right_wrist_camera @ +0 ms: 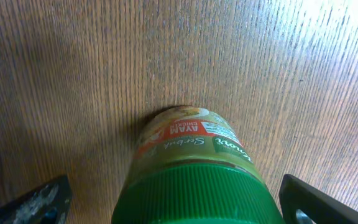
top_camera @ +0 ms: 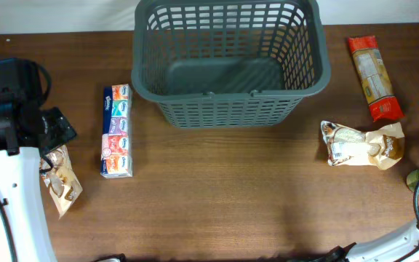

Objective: Pack container
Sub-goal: 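Lower the right gripper over the green-lidded jar, then close the right gripper on the green-lidded jar and lift it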

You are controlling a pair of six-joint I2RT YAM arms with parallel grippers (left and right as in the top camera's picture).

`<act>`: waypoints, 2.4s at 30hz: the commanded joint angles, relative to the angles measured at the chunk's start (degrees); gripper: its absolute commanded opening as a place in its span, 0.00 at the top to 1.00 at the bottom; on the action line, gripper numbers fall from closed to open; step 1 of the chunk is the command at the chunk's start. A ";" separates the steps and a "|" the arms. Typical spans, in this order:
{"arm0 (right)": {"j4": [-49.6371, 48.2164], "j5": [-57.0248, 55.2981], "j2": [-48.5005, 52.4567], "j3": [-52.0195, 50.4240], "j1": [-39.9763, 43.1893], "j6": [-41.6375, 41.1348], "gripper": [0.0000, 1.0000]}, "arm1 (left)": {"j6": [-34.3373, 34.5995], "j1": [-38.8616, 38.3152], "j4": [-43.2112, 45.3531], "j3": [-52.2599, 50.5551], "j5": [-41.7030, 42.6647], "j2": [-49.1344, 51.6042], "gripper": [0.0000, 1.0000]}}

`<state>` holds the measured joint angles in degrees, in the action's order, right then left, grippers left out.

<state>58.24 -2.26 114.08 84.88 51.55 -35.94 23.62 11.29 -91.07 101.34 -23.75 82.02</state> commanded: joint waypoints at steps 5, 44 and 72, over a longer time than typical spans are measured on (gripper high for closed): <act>-0.22 0.07 0.79 -0.35 -0.17 0.09 0.01 | 0.13 0.28 -0.09 -0.04 0.63 0.15 0.00; -2.71 -1.44 0.79 -3.54 -0.15 0.11 0.01 | 0.13 0.26 -0.09 -0.04 0.63 0.15 0.01; -5.60 -1.42 1.27 -5.18 -0.15 1.16 0.01 | 0.13 0.26 -0.09 -0.04 0.63 0.15 0.00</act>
<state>52.62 -2.57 114.19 80.29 51.55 -35.09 23.64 11.29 -91.07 101.34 -23.75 82.02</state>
